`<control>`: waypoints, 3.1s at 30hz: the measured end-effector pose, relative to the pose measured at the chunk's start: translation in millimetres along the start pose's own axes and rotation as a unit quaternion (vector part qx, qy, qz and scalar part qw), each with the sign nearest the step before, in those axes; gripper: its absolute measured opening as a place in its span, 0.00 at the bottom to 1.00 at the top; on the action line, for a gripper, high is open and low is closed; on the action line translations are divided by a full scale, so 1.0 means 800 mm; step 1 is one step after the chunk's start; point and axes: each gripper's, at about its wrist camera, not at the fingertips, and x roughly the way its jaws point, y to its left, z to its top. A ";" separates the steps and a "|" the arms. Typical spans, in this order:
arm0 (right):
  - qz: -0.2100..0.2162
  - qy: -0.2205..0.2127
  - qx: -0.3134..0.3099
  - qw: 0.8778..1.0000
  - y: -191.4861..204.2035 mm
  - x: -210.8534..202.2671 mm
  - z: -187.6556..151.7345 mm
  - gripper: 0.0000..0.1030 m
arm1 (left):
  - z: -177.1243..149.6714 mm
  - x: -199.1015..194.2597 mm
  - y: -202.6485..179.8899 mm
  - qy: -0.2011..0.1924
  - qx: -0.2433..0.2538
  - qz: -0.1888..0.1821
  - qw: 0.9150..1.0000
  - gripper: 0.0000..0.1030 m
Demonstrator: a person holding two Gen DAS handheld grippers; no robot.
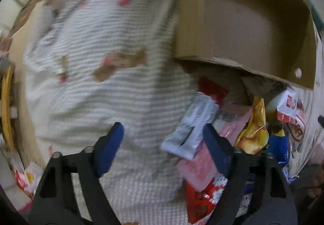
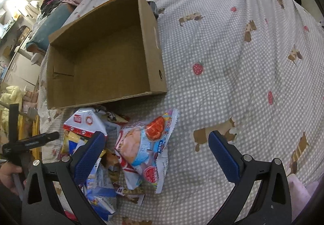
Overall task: Organize snacks
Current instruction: 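Grasp the red-and-white bar with the left tool while the right tool grasps the white-and-blue bag, then carry the bar with the left tool while the right tool carries the bag over the box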
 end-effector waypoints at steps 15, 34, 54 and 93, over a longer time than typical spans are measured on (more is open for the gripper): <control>-0.019 0.010 -0.001 1.000 0.000 0.018 0.006 1.00 | 0.002 0.058 -0.028 0.012 0.043 -0.017 0.999 0.54; 0.062 0.103 0.000 0.993 0.009 0.061 -0.008 0.84 | -0.034 -0.049 0.015 -0.060 -0.021 -0.009 0.998 0.24; 0.091 0.033 -0.007 0.995 -0.012 0.000 -0.031 0.36 | -0.083 -0.123 0.005 -0.118 -0.038 -0.053 0.991 0.24; 0.232 -0.096 0.011 0.968 0.042 0.010 0.120 0.35 | 0.063 -0.128 -0.086 -0.240 0.011 -0.036 0.970 0.24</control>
